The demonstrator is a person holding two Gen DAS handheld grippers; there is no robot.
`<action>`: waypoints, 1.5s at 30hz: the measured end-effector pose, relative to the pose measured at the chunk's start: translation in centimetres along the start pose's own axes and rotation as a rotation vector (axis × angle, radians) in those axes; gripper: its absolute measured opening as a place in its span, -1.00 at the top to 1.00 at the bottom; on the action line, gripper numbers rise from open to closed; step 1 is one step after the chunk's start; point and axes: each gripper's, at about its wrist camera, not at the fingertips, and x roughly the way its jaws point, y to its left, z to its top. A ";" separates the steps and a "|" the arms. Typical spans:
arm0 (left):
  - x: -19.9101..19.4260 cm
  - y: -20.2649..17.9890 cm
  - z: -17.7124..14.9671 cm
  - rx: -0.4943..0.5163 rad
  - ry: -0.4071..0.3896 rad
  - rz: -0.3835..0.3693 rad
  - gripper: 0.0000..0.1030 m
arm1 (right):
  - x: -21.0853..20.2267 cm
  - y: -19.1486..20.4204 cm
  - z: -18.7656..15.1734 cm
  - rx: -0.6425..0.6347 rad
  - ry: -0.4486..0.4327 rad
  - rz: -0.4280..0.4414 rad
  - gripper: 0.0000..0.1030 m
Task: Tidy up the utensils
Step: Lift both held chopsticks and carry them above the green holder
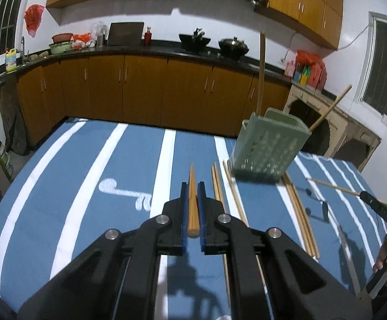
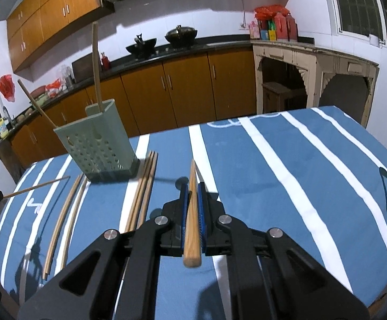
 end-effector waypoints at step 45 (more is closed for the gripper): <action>-6.4 -7.3 12.8 0.075 -0.355 -0.141 0.85 | -7.2 8.8 12.2 -0.082 -0.354 0.306 0.85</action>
